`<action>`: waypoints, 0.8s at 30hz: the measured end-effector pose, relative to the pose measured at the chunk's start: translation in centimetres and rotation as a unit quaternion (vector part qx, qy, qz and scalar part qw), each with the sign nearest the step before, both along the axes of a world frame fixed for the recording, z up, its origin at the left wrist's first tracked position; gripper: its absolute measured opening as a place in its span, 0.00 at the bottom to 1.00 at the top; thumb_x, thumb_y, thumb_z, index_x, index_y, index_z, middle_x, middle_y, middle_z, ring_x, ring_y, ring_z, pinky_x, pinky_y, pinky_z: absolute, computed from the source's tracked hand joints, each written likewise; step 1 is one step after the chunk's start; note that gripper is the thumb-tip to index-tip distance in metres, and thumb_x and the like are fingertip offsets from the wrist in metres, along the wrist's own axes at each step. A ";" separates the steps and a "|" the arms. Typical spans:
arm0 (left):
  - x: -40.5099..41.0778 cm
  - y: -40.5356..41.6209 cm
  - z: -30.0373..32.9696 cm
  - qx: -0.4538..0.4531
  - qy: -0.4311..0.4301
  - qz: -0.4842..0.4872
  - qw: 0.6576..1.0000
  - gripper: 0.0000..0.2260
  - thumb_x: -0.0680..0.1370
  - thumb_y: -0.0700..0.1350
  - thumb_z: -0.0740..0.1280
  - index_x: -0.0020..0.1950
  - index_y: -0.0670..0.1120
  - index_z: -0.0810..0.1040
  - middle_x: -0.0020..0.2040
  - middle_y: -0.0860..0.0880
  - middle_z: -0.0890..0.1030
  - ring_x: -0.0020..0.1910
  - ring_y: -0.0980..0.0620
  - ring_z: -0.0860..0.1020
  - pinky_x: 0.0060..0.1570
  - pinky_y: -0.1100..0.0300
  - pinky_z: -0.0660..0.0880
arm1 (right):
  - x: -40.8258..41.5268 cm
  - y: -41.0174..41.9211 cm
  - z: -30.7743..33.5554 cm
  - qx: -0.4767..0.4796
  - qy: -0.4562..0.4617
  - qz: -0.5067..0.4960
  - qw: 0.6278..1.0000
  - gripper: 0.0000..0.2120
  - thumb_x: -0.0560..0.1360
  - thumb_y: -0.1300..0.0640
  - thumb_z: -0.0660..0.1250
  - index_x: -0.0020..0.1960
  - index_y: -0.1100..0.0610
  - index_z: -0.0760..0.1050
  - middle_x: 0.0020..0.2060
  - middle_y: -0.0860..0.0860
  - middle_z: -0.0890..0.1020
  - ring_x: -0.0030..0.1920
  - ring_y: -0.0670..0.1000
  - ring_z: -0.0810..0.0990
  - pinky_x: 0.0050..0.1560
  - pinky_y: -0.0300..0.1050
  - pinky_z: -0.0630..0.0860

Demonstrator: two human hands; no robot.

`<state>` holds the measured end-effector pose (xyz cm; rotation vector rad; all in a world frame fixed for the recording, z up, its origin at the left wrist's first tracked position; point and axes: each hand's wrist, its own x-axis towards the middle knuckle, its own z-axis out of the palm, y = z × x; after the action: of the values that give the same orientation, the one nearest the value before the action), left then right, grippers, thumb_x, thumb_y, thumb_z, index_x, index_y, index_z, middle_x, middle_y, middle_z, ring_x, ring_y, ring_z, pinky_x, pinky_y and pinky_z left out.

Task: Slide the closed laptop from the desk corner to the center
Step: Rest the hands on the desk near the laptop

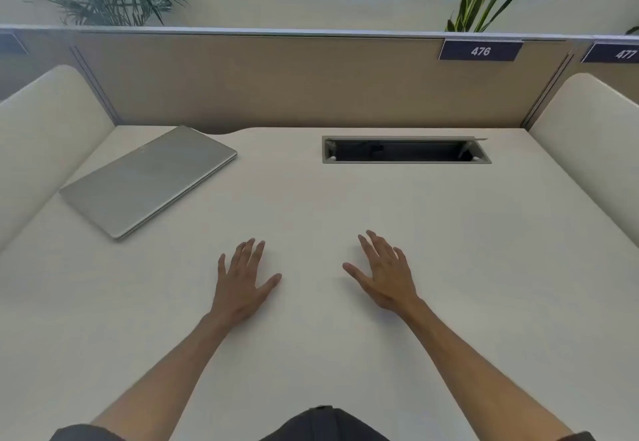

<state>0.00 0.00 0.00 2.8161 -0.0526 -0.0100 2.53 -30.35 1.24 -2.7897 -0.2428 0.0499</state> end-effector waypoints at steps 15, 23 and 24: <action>-1.6 -0.5 -1.2 0.012 0.004 0.020 1.000 0.38 0.73 0.69 0.41 0.79 0.51 0.54 0.81 0.52 0.51 0.79 0.54 0.47 0.75 0.47 0.41 | -1.5 0.2 -2.1 -0.010 0.018 0.014 1.000 0.38 0.77 0.31 0.48 0.81 0.49 0.50 0.81 0.46 0.50 0.80 0.46 0.45 0.78 0.52 0.42; -1.2 -0.2 -0.3 -0.036 0.013 0.017 0.999 0.39 0.73 0.69 0.46 0.79 0.50 0.57 0.81 0.51 0.53 0.79 0.54 0.49 0.76 0.50 0.42 | -0.7 0.5 -1.7 -0.001 -0.002 0.014 1.000 0.36 0.78 0.32 0.50 0.79 0.51 0.56 0.79 0.48 0.57 0.79 0.47 0.52 0.78 0.52 0.47; -1.1 -0.1 0.0 -0.045 0.005 0.019 0.999 0.37 0.74 0.68 0.48 0.78 0.50 0.58 0.81 0.50 0.55 0.79 0.53 0.51 0.76 0.50 0.44 | -0.3 0.8 -1.4 0.004 -0.013 0.019 1.000 0.35 0.78 0.32 0.51 0.78 0.51 0.58 0.79 0.48 0.60 0.79 0.47 0.55 0.78 0.52 0.49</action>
<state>-1.09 -0.11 -0.02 2.7270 0.0019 -0.0115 2.21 -29.60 -0.12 -2.7788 -0.3014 0.0207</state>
